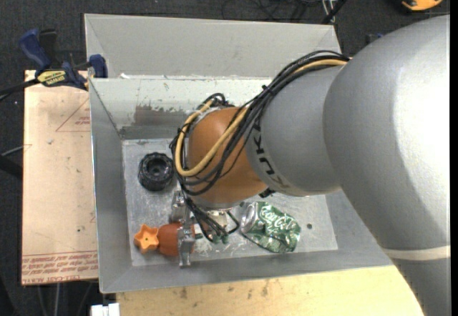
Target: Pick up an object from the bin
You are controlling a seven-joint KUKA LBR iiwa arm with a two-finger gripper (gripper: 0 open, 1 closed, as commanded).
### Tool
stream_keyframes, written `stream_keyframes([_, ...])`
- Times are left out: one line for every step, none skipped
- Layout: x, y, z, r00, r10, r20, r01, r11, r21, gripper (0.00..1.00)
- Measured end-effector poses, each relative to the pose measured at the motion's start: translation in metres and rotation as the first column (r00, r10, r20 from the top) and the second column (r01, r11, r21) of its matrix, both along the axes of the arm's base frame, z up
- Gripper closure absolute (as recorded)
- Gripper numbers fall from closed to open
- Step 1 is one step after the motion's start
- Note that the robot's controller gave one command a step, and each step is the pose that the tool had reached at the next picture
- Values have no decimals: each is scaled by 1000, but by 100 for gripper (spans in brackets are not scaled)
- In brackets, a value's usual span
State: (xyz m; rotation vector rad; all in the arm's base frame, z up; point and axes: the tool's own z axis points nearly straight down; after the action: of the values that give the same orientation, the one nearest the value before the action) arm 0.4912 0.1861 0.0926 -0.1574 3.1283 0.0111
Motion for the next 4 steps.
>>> stream_keyframes([0,0,0,1000,0,0,0,1000,0,100])
stream_keyframes([0,0,0,1000,0,0,0,1000,0,100])
stream_keyframes([79,26,31,996,88,-7,-88,996,-6,100])
stream_keyframes([79,26,31,996,88,-7,-88,996,-6,0])
